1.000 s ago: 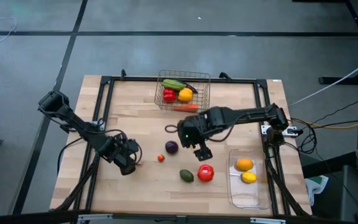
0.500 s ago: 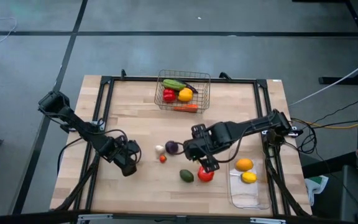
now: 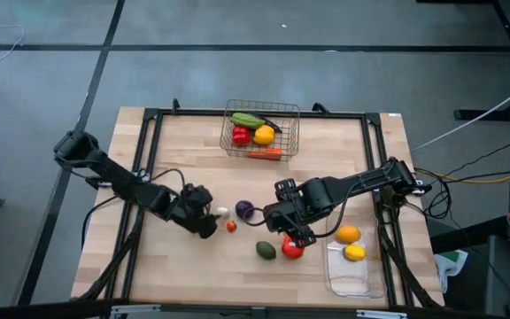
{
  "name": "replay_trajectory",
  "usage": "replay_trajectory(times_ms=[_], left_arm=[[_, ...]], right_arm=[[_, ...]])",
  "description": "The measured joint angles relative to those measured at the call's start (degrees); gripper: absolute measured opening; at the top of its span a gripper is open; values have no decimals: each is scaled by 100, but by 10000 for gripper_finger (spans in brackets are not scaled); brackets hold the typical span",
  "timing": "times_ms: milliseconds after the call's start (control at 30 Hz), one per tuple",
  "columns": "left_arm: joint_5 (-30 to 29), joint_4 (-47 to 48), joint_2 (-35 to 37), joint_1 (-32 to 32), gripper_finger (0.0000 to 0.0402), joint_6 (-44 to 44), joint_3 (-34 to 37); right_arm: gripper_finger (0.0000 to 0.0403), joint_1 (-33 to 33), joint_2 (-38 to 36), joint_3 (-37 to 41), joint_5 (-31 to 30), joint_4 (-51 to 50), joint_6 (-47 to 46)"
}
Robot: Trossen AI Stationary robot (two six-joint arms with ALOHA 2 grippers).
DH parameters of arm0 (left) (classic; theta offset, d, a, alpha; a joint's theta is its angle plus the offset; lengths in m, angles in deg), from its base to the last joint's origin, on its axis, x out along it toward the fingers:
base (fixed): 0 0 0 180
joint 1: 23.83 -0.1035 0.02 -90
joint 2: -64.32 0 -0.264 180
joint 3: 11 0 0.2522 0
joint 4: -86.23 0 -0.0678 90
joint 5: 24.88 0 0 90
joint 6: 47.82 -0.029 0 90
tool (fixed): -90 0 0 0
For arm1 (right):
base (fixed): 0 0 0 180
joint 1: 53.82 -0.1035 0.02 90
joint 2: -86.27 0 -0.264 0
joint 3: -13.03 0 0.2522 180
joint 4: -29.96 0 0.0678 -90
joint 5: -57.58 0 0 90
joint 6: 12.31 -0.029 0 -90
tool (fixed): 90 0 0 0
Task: Sort produce into baskets
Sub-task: Put the white garlic into the wire basket
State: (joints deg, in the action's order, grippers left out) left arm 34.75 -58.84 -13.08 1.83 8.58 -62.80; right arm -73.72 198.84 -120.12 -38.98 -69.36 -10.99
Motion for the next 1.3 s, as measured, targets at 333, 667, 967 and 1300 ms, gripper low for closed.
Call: replay_trajectory(times_ms=[333,667,967,1300], left_arm=[[136,-122,0,-466,335,283,17],[321,-420,-632,-466,335,725,16],[403,-1006,-1282,-455,335,684,17],[403,-1001,-1443,-453,320,660,15]], right_arm=[[367,2,0,1,-7,11,2],[367,4,0,0,-9,30,0],[367,4,0,0,-9,49,-2],[367,-43,-54,3,-14,-294,-117]])
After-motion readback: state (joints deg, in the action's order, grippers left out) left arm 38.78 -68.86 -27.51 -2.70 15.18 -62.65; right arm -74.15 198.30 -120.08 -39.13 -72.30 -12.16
